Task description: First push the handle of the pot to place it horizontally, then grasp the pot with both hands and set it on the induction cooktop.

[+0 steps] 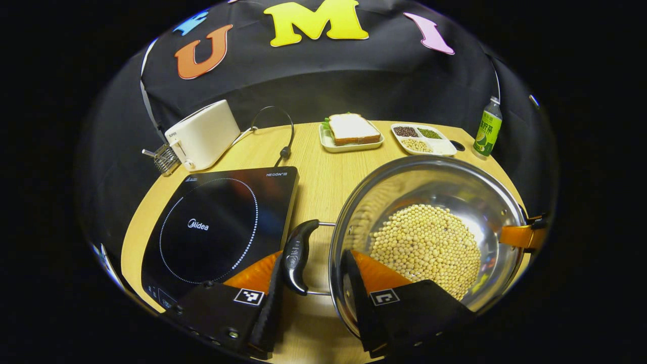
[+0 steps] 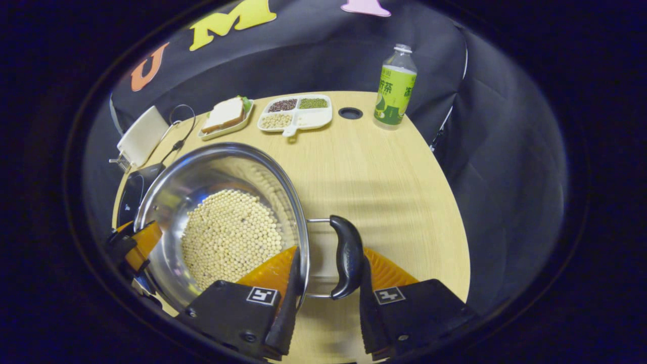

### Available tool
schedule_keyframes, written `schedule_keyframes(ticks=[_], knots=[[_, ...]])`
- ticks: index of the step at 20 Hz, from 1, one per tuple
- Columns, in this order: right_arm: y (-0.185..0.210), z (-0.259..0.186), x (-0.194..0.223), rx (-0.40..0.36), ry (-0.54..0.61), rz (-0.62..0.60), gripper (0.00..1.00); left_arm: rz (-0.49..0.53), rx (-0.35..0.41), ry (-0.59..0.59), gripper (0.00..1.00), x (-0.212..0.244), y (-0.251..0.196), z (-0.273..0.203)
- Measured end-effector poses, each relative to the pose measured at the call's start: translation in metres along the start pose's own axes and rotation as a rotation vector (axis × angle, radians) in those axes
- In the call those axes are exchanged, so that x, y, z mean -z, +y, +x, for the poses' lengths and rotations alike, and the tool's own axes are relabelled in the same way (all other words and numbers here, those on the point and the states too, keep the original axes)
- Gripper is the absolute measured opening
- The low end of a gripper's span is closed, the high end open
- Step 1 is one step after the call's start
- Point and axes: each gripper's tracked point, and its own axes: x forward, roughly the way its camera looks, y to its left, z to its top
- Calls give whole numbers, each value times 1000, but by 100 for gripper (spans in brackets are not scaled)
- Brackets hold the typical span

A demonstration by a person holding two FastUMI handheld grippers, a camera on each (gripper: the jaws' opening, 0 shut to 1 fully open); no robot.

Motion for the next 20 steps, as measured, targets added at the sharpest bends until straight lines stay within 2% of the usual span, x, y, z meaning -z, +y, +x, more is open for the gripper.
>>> schedule_keyframes(ticks=[1, 2, 3, 4, 11, 20], knots=[[0, 0, 1, -3, -3, 5, 53, -1, 2, 1, 61, 0, 0, 1], [0, -1, 2, -2, -4, 3, 52, 0, -1, -2, 61, -1, 0, -1], [0, -3, 2, -5, -9, 3, 52, 4, -5, -1, 72, 0, 1, -3], [-1, -5, 1, -2, -16, 2, 52, 3, -2, -5, 61, -1, 2, -5], [19, -31, -13, -3, -43, -26, 53, -17, 0, -24, 61, -18, 23, -23], [77, -68, -35, -25, -94, -46, 52, -37, -15, -68, 61, -49, 82, -52]])
